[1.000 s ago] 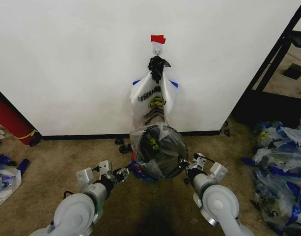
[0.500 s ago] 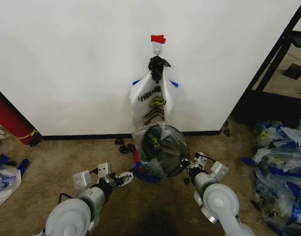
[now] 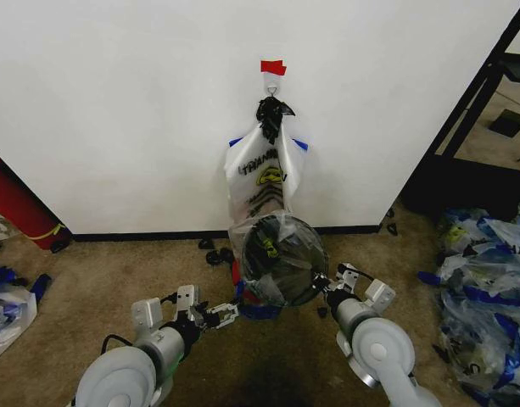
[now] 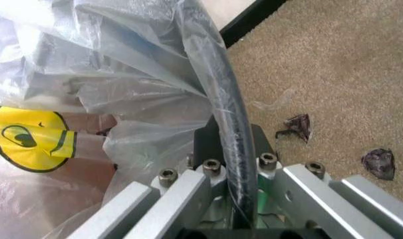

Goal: Pick up the garbage bag from the wall and place it over the trash bin.

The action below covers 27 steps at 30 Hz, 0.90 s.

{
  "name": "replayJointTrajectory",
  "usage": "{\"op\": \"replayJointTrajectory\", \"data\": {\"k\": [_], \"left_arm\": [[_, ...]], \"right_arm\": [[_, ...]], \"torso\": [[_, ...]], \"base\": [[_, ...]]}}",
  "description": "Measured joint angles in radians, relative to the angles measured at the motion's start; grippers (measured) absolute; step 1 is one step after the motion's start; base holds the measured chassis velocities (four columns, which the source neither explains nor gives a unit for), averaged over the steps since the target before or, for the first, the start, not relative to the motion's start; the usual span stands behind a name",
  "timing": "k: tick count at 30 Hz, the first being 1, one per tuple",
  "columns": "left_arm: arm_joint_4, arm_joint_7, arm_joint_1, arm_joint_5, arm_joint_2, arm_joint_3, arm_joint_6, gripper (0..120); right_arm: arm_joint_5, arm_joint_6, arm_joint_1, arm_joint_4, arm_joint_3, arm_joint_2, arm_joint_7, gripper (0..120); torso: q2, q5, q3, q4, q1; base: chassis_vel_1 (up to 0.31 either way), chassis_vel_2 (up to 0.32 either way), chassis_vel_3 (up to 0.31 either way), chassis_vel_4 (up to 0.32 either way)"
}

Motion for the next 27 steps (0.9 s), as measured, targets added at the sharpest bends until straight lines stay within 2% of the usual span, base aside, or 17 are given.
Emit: {"op": "replayJointTrajectory", "data": {"k": [6,10,12,17,19,21,25,27], "left_arm": [[-0.014,0.077,0.028,-0.049,0.03,-0.07,-0.047,100],[-0.028,0.076,0.023,-0.05,0.031,-0.108,-0.065,100],[-0.072,0.055,-0.001,-0.041,0.032,-0.128,-0.074,100],[-0.114,0.025,-0.072,-0.038,0.06,-0.098,-0.057,98],[-0.115,0.021,-0.11,-0.038,0.085,-0.065,-0.039,93],[-0.116,0.025,-0.149,-0.039,0.117,-0.034,-0.016,83],[-0.116,0.025,-0.181,-0.053,0.144,-0.02,0.013,70],[-0.116,0.017,-0.219,-0.068,0.153,-0.002,0.038,64]], "right_arm": [[-0.001,0.0,0.008,-0.009,0.001,0.0,-0.002,0],[-0.013,0.004,0.007,-0.012,0.0,0.001,-0.007,0],[-0.059,0.019,0.003,-0.018,-0.007,0.002,-0.019,0],[-0.164,0.048,-0.01,-0.014,-0.036,0.007,-0.051,0],[-0.203,0.056,-0.014,-0.007,-0.05,0.013,-0.058,0],[-0.248,0.067,-0.018,-0.004,-0.068,0.019,-0.065,0],[-0.289,0.078,-0.011,-0.007,-0.103,0.024,-0.07,0],[-0.324,0.087,-0.011,-0.01,-0.119,0.029,-0.076,0]], "torso": [[0.0,0.0001,0.0,0.0001,0.0],[0.0,0.0002,0.0,0.0001,0.0],[0.0,0.0002,0.0,0.0001,0.0],[0.0,0.0002,0.0,-0.0002,0.0],[0.0,0.0002,0.0,0.0,0.0],[0.0,0.0001,0.0,-0.0005,0.0],[0.0,0.0003,0.0,0.0006,0.0],[0.0,0.0,0.0,0.0003,0.0]], "base": [[0.0,0.0,0.0,0.0],[0.0,0.0,0.0,0.0],[0.0,0.0,0.0,0.0],[0.0,0.0,0.0,0.0],[0.0,0.0,0.0,0.0],[0.0,0.0,0.0,0.0],[0.0,0.0,0.0,0.0],[0.0,0.0,0.0,0.0]]}}
